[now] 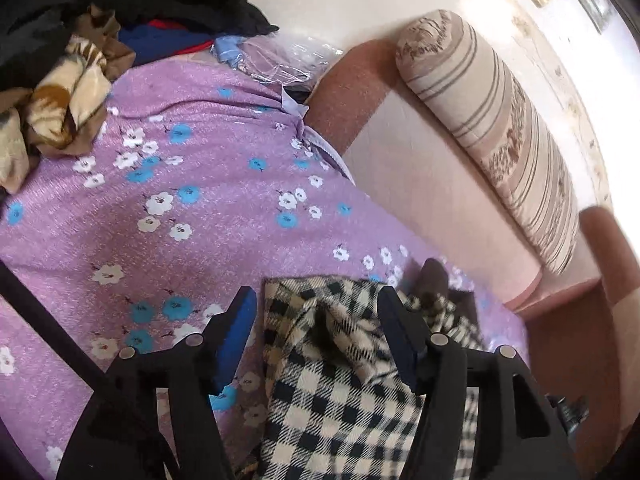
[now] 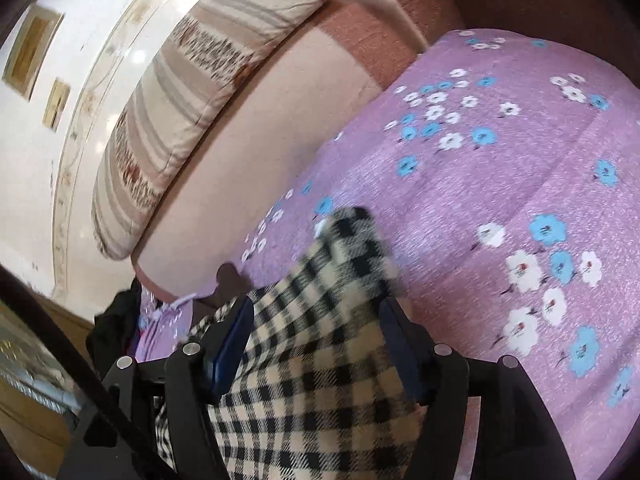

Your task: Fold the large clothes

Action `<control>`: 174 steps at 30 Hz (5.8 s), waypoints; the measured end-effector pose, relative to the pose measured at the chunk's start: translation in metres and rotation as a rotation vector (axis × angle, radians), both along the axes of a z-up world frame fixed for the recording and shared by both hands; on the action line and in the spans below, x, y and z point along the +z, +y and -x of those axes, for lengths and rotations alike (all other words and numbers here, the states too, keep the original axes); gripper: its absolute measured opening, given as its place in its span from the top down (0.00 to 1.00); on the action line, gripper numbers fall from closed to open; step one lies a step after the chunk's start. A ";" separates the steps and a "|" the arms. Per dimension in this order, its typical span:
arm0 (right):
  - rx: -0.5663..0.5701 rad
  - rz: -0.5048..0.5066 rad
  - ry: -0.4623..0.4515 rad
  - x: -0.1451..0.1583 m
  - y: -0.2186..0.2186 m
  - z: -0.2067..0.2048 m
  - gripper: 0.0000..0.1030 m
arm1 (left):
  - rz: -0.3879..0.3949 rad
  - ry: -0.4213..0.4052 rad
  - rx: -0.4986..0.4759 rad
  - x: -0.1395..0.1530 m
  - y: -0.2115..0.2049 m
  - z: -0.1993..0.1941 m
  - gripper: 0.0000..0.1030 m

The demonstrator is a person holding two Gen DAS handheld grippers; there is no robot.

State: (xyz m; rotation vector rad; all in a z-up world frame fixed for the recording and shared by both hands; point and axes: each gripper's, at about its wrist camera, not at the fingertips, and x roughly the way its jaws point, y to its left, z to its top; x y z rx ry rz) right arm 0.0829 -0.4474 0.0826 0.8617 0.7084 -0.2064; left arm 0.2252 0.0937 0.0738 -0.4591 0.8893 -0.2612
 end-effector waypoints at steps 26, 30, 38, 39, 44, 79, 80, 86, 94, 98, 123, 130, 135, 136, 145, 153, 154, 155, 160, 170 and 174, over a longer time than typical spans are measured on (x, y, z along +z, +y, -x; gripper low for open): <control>0.816 0.420 0.194 -0.013 0.375 -0.143 0.49 | -0.339 0.075 -0.138 -0.033 0.023 0.105 0.38; 0.774 0.553 0.287 -0.044 0.403 -0.200 0.49 | -0.344 0.039 -0.146 -0.026 0.021 0.098 0.38; 0.695 0.611 0.259 -0.017 0.389 -0.215 0.42 | -0.355 0.055 -0.180 -0.033 0.015 0.096 0.38; 0.699 0.607 0.244 -0.007 0.382 -0.206 0.41 | -0.362 0.060 -0.188 -0.035 0.013 0.097 0.37; 0.670 0.484 0.208 0.031 0.287 -0.109 0.31 | -0.371 0.116 -0.230 -0.055 0.008 0.098 0.37; 0.361 0.196 0.265 -0.020 0.053 0.150 0.91 | -0.546 0.083 -0.346 -0.040 0.007 0.143 0.96; 0.349 0.210 0.262 -0.014 0.053 0.150 0.91 | -0.575 0.078 -0.326 -0.039 0.011 0.143 0.96; 0.152 0.316 0.227 0.016 0.050 0.153 0.71 | -0.471 0.024 -0.162 -0.013 0.052 0.131 0.94; 0.274 0.390 0.112 0.022 0.110 0.109 0.71 | -0.375 -0.106 -0.224 0.006 -0.003 0.137 0.63; 0.379 0.438 0.118 0.003 0.160 0.080 0.71 | -0.335 -0.107 -0.290 -0.006 -0.040 0.132 0.55; 0.343 0.543 0.276 -0.039 0.114 0.128 0.61 | -0.584 -0.043 -0.352 -0.065 -0.038 0.155 0.77; 0.204 0.523 0.264 -0.014 0.085 0.156 0.52 | -0.503 -0.040 -0.215 -0.036 0.009 0.150 0.78; 0.159 0.500 0.206 0.002 0.079 0.161 0.51 | -0.440 -0.028 -0.106 -0.025 0.037 0.145 0.57; 0.164 0.503 0.200 0.005 0.083 0.162 0.51 | -0.431 -0.022 -0.088 -0.026 0.041 0.144 0.55; 0.290 0.564 0.181 0.003 0.128 0.139 0.46 | -0.417 0.007 -0.110 -0.034 0.030 0.139 0.43; 0.427 0.592 0.176 -0.007 0.170 0.128 0.42 | -0.369 0.062 -0.123 -0.042 0.024 0.127 0.42; 0.449 0.601 0.176 -0.008 0.177 0.127 0.42 | -0.354 0.071 -0.120 -0.043 0.025 0.125 0.42; 0.478 0.618 0.175 -0.009 0.188 0.127 0.42 | -0.339 0.080 -0.115 -0.044 0.026 0.121 0.42; 0.630 0.677 0.142 -0.015 0.252 0.124 0.42 | -0.321 0.090 -0.104 -0.046 0.026 0.100 0.42; 0.877 0.915 0.068 -0.038 0.392 0.096 0.37 | -0.217 0.142 -0.036 -0.043 0.055 0.077 0.42; 0.931 1.060 0.046 -0.049 0.435 0.081 0.37 | -0.218 0.139 0.008 -0.034 0.072 0.072 0.42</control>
